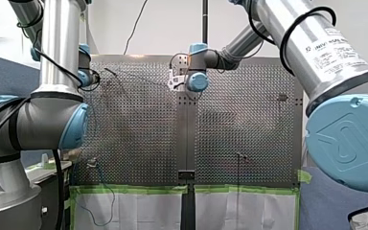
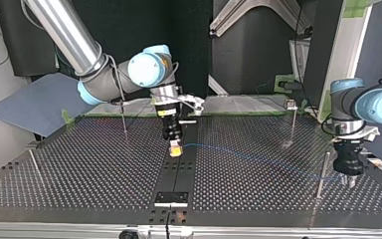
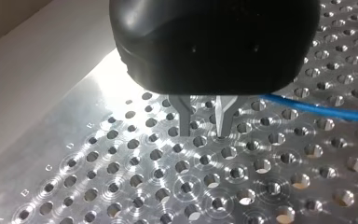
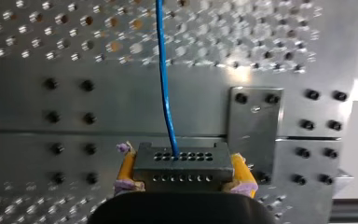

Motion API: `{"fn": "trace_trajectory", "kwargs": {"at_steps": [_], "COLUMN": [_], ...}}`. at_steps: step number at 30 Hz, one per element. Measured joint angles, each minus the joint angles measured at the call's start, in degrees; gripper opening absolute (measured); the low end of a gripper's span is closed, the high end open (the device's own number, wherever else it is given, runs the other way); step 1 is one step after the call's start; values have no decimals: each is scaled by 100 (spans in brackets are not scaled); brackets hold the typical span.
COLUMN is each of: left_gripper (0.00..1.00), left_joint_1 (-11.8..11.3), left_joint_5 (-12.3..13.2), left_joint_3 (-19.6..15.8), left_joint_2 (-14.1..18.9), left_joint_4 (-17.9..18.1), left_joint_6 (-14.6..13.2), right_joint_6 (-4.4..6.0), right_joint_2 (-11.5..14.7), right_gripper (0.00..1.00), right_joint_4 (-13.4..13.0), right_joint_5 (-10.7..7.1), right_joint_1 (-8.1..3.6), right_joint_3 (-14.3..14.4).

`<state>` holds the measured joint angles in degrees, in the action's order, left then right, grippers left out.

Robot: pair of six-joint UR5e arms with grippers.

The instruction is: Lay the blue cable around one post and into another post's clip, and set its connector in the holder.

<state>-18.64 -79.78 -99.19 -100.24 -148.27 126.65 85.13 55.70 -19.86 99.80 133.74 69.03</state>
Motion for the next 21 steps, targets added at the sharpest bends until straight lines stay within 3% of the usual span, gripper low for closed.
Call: {"fn": "trace_trajectory", "kwargs": {"at_steps": [4, 9, 11, 16, 21], "left_gripper": [38, 41, 49, 49, 42], "left_joint_1": [14, 21, 28, 51, 79], "left_joint_5": [-14, -73, -92, -105, -67], "left_joint_3": [-5, -4, -5, -6, -8], "left_joint_2": [-2, -2, -4, -5, -6], "left_joint_4": [-13, -42, -44, -45, -53], "left_joint_6": [4, 8, 8, 8, 14], "right_joint_6": [4, 100, 130, 180, 232], "right_joint_2": [-42, -53, -56, -58, -60], "right_gripper": [33, 33, 33, 33, 33], "right_joint_4": [90, -69, -167, -349, -561], "right_joint_5": [110, 142, 146, 183, 223], "right_joint_1": [-11, -38, -54, -92, -143], "right_joint_3": [74, 284, 388, 656, 916]}}
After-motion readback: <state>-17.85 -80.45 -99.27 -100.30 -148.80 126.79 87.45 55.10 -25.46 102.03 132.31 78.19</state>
